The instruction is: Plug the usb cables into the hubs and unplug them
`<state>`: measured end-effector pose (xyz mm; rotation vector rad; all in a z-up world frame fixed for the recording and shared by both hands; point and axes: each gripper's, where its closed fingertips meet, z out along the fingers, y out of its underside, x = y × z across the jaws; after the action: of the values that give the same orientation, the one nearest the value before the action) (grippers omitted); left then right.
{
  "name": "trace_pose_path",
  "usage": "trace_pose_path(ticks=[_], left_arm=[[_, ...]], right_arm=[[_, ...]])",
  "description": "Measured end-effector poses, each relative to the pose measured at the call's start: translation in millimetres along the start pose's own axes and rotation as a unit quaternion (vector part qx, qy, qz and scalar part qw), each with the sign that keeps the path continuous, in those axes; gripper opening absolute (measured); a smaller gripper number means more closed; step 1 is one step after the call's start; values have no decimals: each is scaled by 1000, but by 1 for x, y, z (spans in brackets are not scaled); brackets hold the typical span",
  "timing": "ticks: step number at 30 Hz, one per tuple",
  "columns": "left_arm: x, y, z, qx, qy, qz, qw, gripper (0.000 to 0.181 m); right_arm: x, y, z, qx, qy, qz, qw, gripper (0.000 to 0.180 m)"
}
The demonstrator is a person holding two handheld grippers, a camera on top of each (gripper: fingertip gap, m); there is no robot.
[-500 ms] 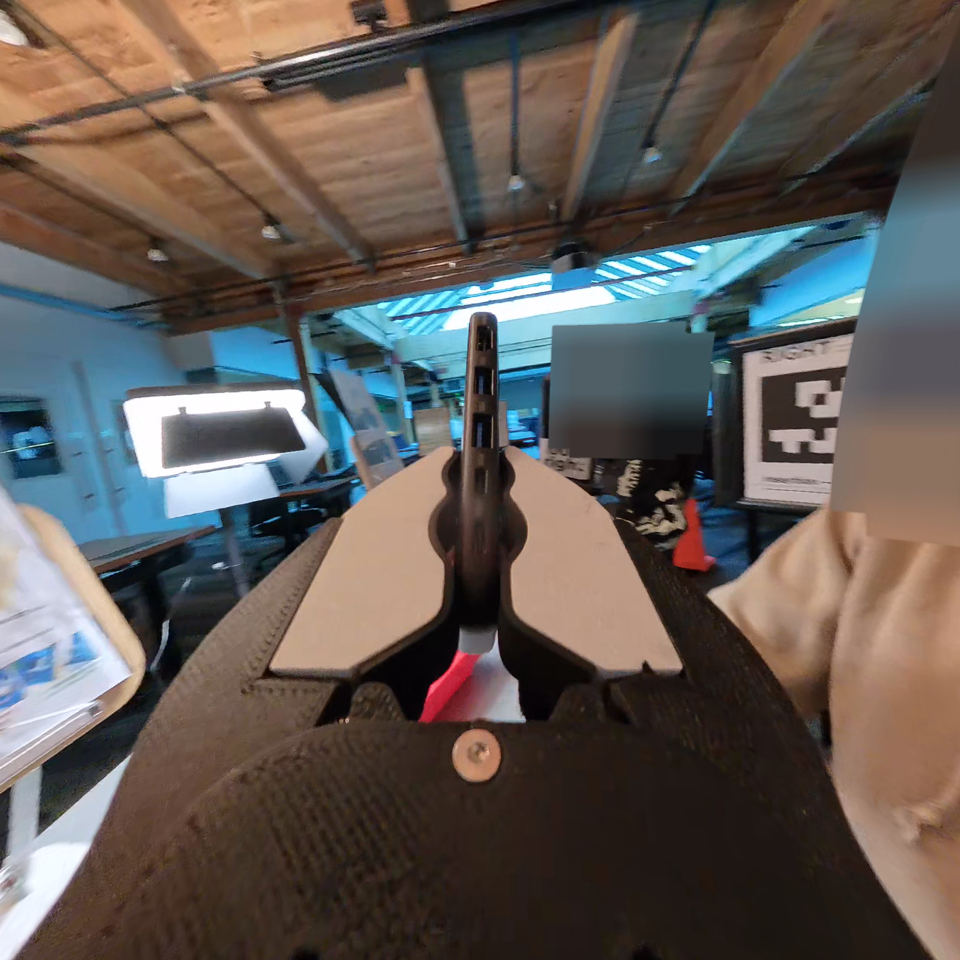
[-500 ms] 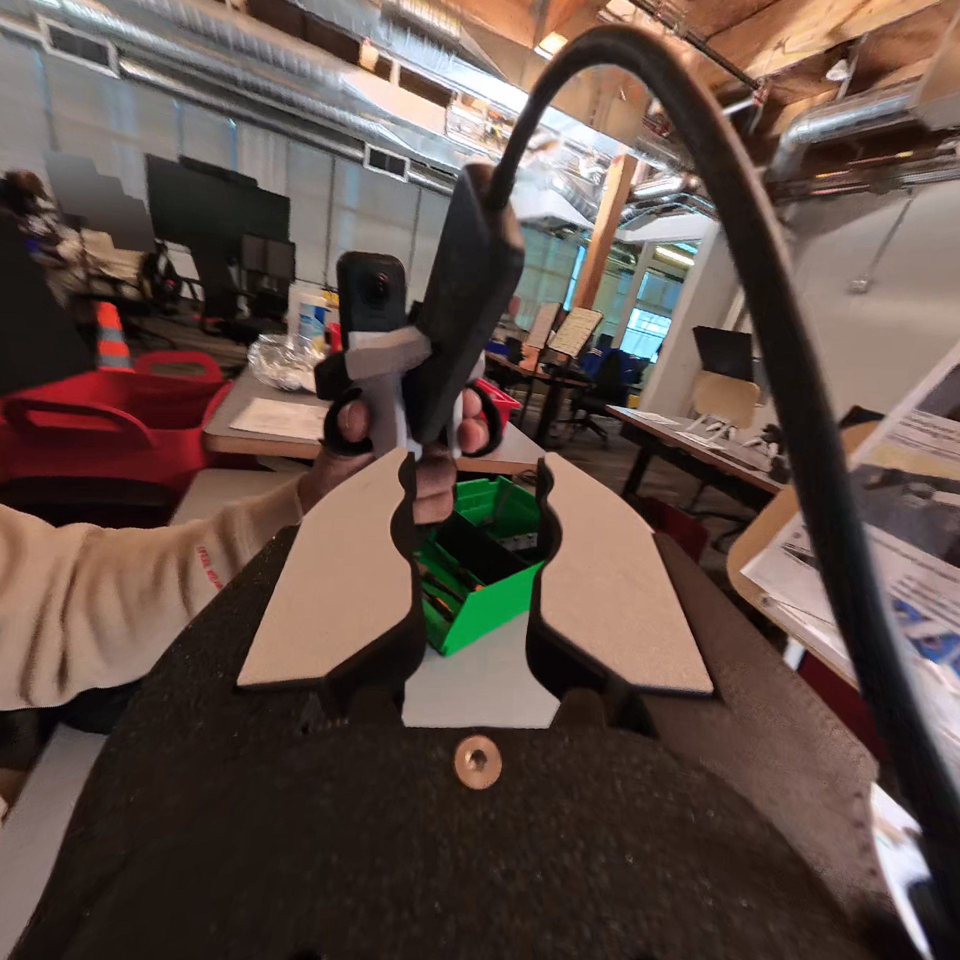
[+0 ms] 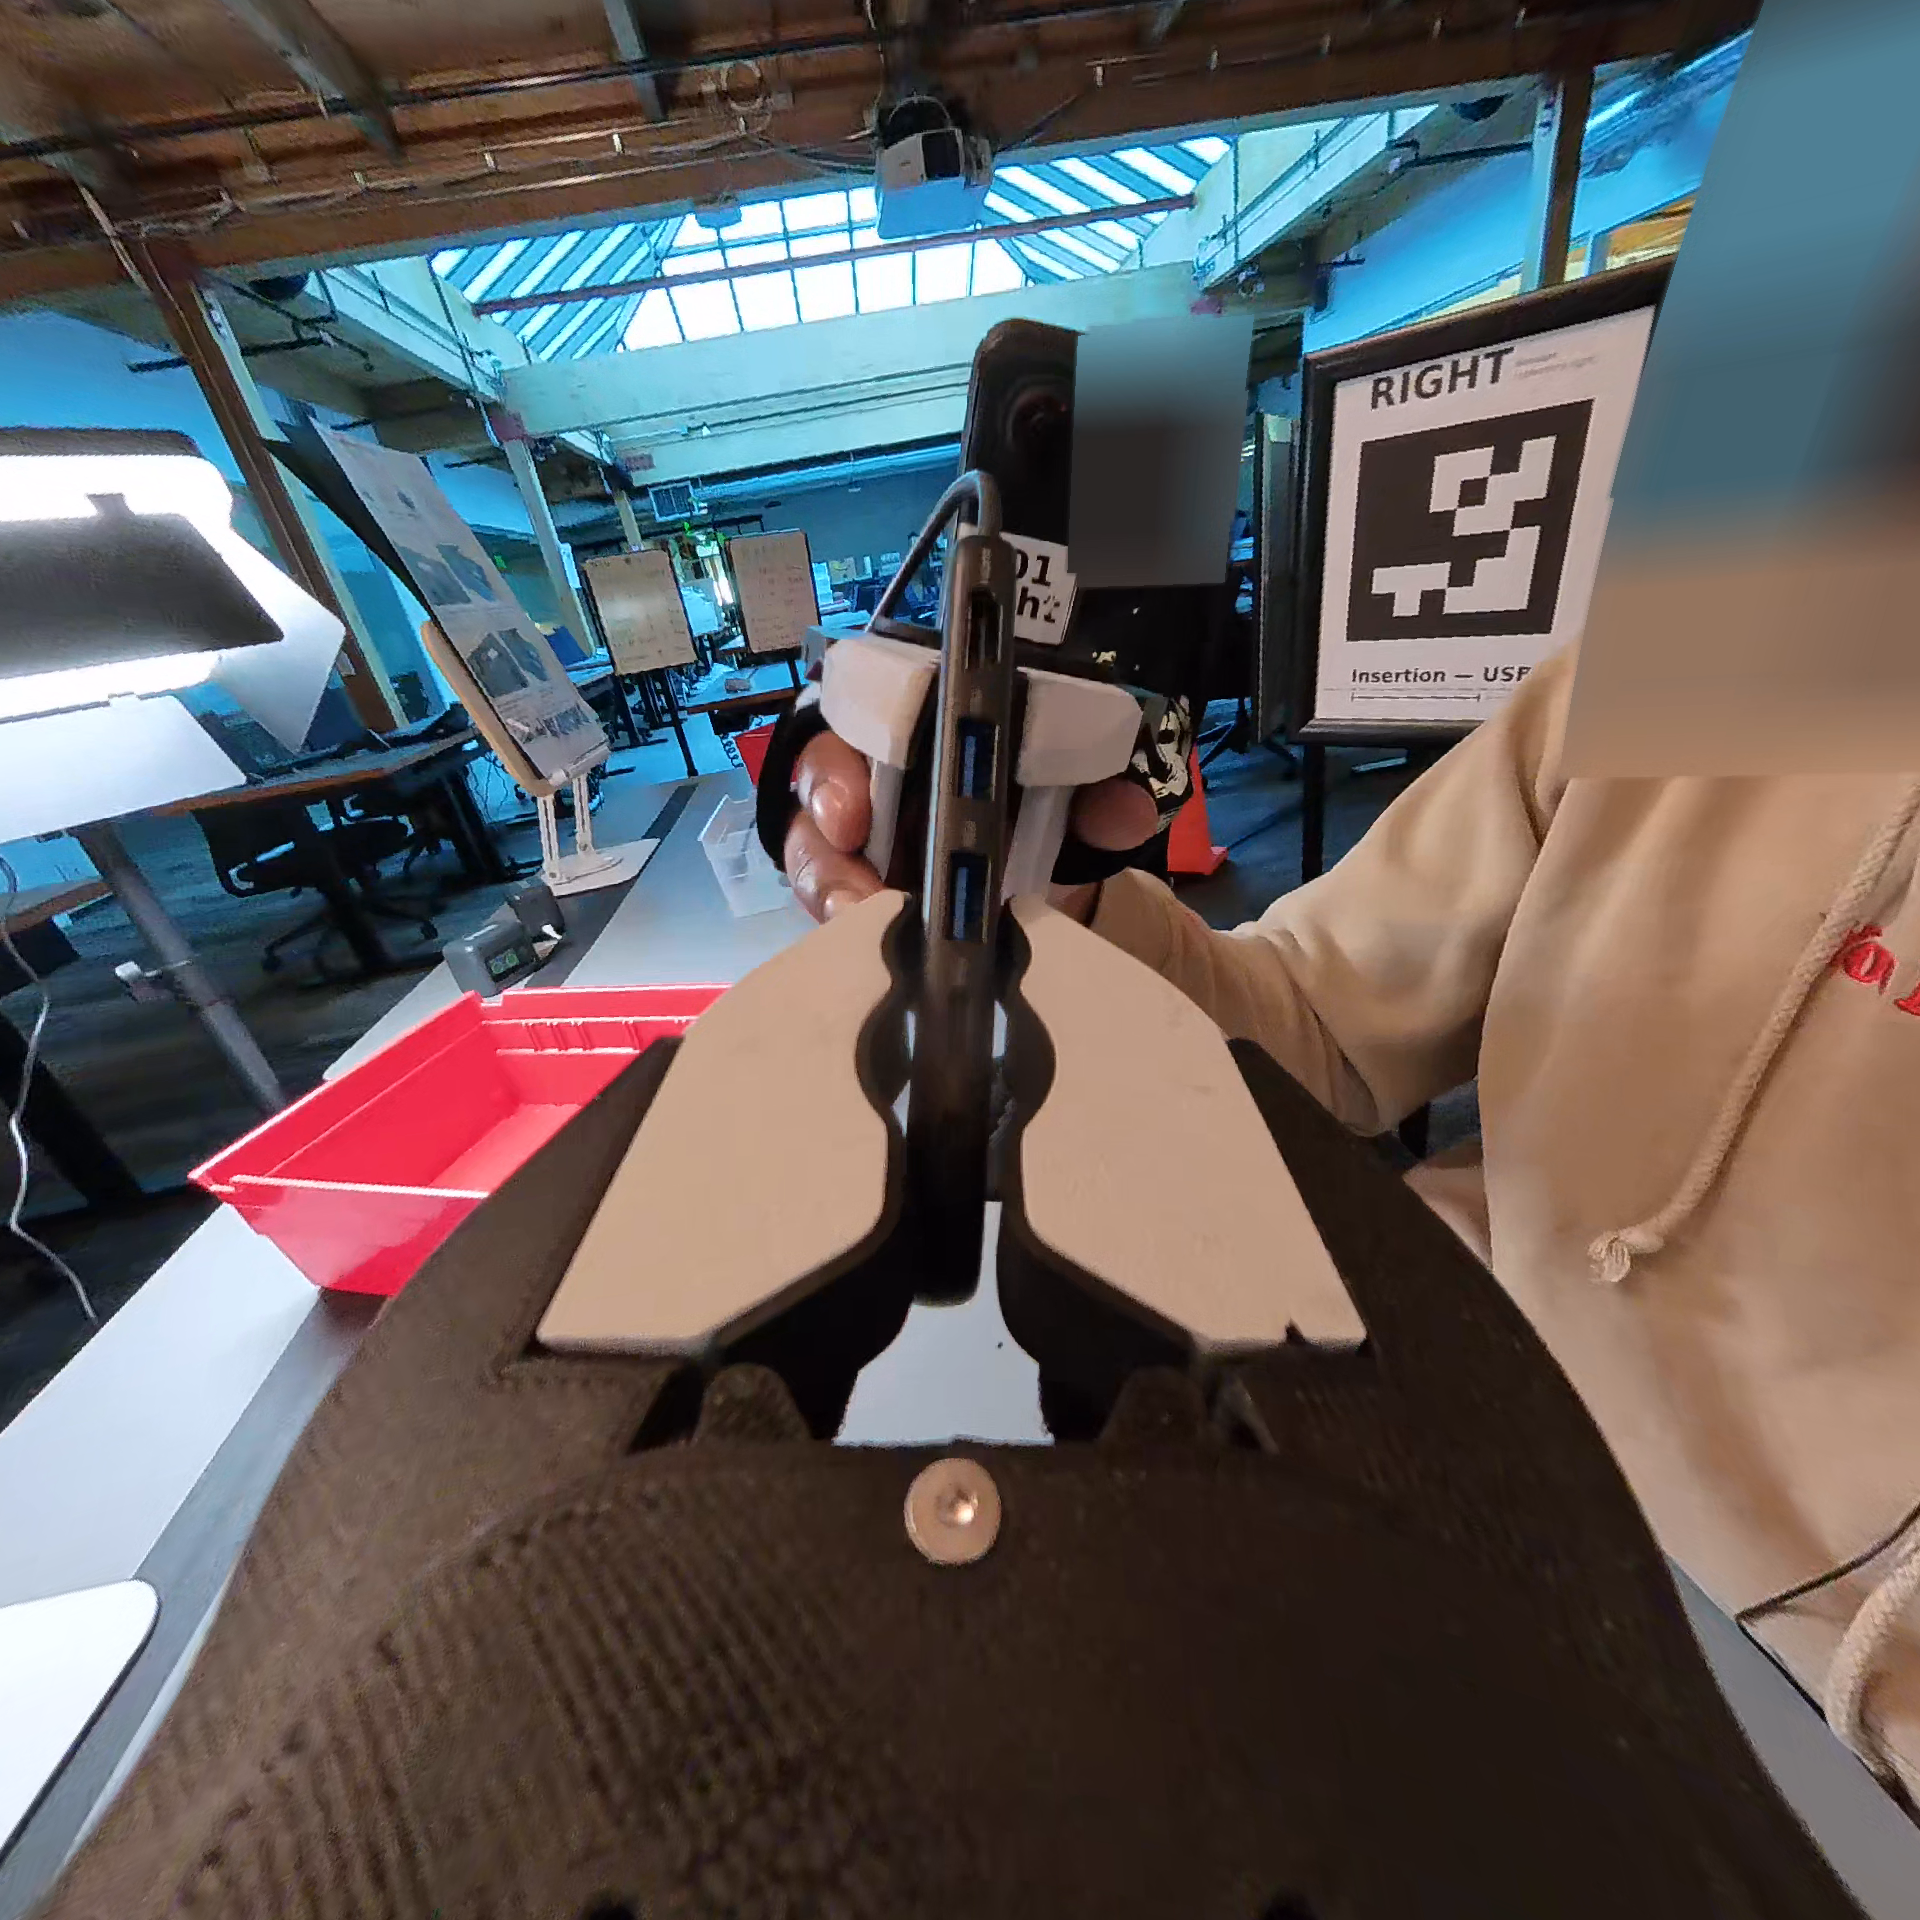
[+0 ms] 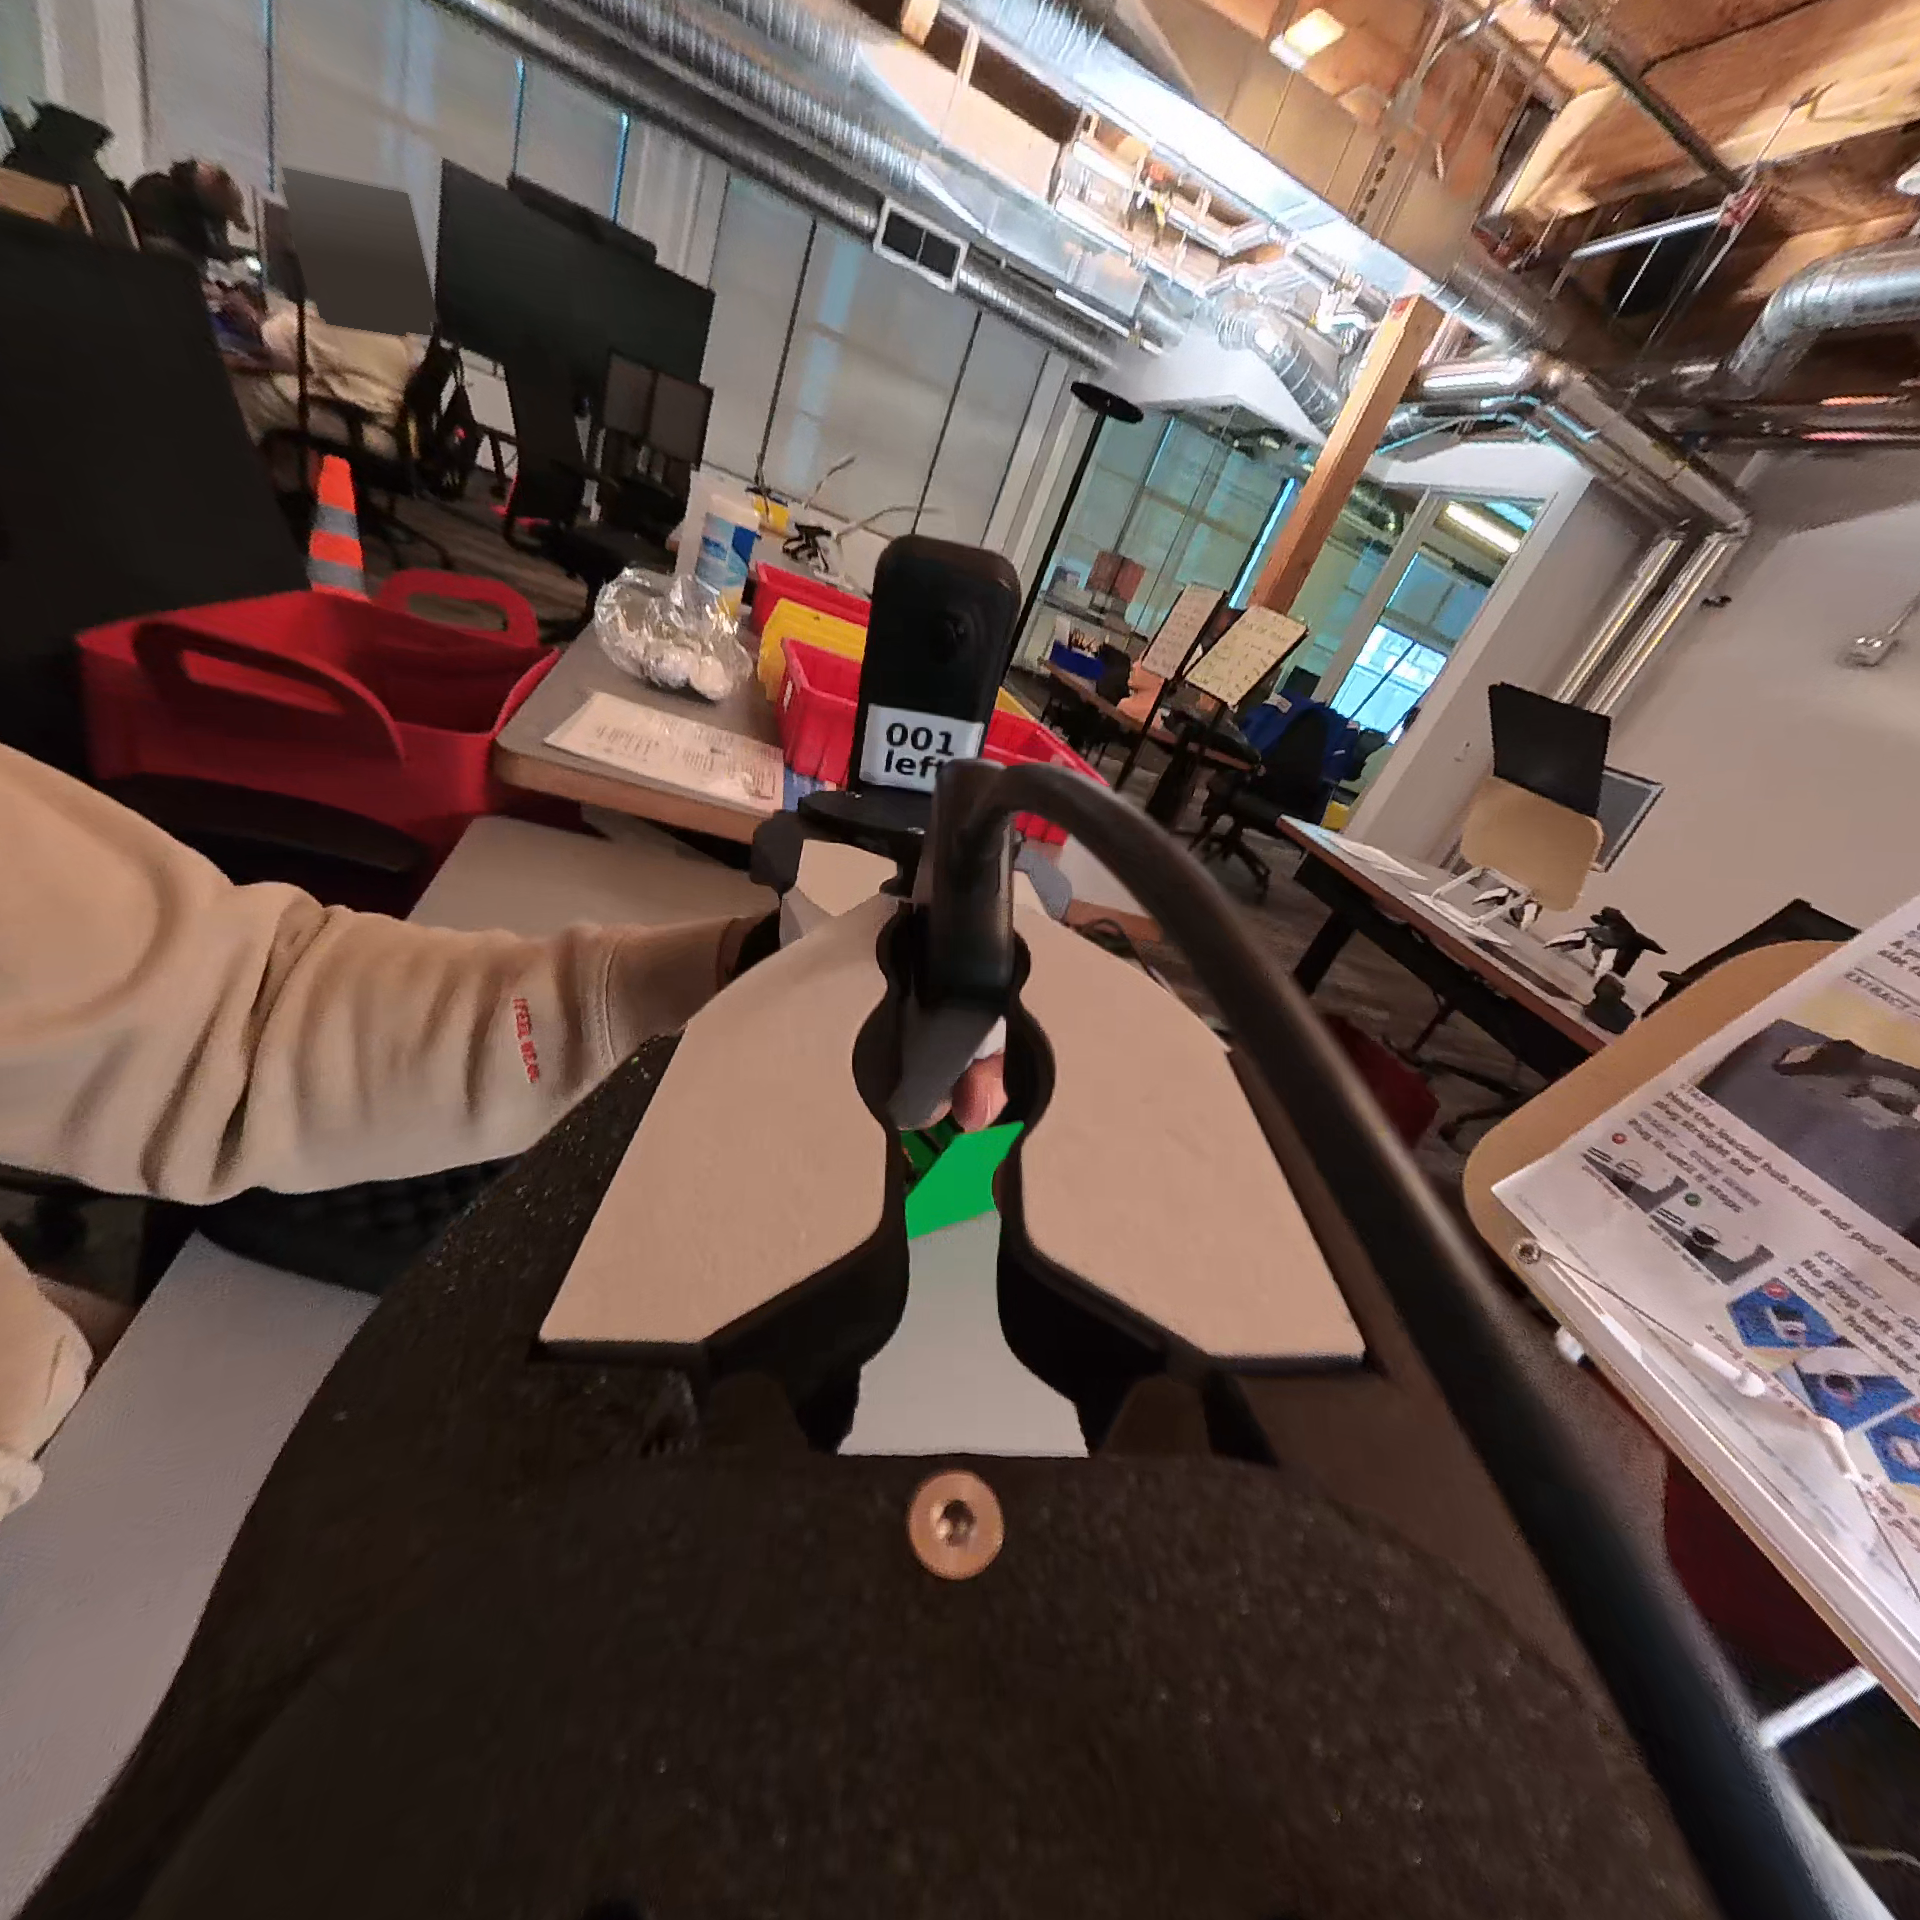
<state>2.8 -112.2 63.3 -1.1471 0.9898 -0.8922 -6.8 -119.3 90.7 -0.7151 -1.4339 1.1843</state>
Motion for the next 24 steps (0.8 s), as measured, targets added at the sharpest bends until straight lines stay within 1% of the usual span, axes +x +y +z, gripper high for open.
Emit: trace_pose_path(ticks=[3,5,7,11,15,17,19,21,24], left_arm=[[-5,10,0,-23,-10,0,1000,14],[-7,15,-1,-38,-14,0,999,14],[-6,12,-2,-28,-10,-2,1000,12],[-3,6,-2,-10,-1,0,1000,12],[-8,12,-3,-37,-21,7,999,15],[-17,12,-10,-54,-57,12,997,21],[-30,5,-26,-57,-104,19,993,29],[-45,-4,-48,-60,-164,23,984,33],[-70,-7,-89,-84,-262,9,961,33]], right_arm=[[1,10,-1,-23,-11,7,1000,12],[3,17,0,-41,-11,6,999,15],[1,23,1,-56,-16,-2,998,18],[-1,20,4,-62,4,-38,997,17],[1,26,3,-84,8,-52,995,15],[5,27,0,-89,18,-65,994,14],[17,29,-6,-95,43,-80,991,12],[28,32,-15,-104,62,-95,988,12],[45,40,-29,-114,91,-141,979,11]])
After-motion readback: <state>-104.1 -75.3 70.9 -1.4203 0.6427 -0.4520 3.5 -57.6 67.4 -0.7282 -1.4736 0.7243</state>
